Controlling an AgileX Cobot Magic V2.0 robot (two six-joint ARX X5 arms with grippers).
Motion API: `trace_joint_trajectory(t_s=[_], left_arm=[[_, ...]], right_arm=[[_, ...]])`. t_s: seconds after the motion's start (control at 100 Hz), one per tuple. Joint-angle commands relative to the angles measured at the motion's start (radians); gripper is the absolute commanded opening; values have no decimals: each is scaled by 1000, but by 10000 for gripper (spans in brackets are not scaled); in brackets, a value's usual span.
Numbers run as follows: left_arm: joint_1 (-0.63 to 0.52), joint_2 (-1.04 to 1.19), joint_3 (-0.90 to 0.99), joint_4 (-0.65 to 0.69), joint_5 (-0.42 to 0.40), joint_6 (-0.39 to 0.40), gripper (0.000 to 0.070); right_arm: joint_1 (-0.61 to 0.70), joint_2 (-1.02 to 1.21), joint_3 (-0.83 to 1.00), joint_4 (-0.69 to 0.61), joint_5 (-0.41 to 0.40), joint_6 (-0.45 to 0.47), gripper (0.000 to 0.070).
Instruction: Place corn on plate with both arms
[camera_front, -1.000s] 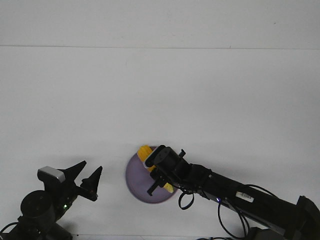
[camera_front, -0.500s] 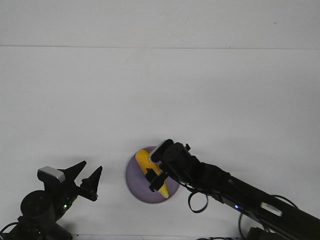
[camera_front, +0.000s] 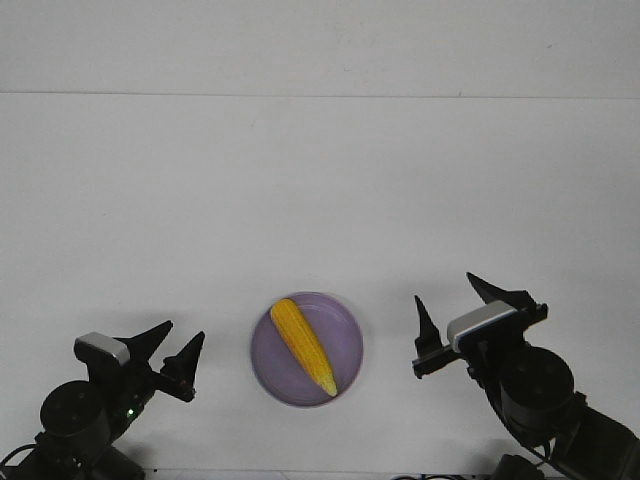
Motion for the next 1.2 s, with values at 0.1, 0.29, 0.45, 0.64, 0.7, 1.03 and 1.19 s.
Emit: trace_joint_trajectory(t_s=[0.1, 0.29, 0.45, 0.64, 0.7, 1.03, 1.19], left_arm=[[-3, 3, 10, 15, -6, 7, 411], [-3, 3, 10, 20, -14, 18, 7], [-3, 3, 11, 24, -14, 9, 15], [-3, 3, 11, 31, -14, 10, 15], [-3, 3, 11, 30, -14, 10, 15], [-3, 3, 11, 29, -14, 11, 15], [43, -22, -8, 43, -113, 134, 15]], right_arm=[[11, -68, -103, -2, 10, 7, 422], [12, -85, -149, -10, -5, 16, 17], [12, -86, -148, -16, -5, 27, 17], [12, -87, -148, -14, -5, 27, 17], [12, -87, -148, -14, -5, 27, 17], [12, -87, -148, -14, -5, 27, 17], [12, -87, -148, -14, -5, 27, 17]])
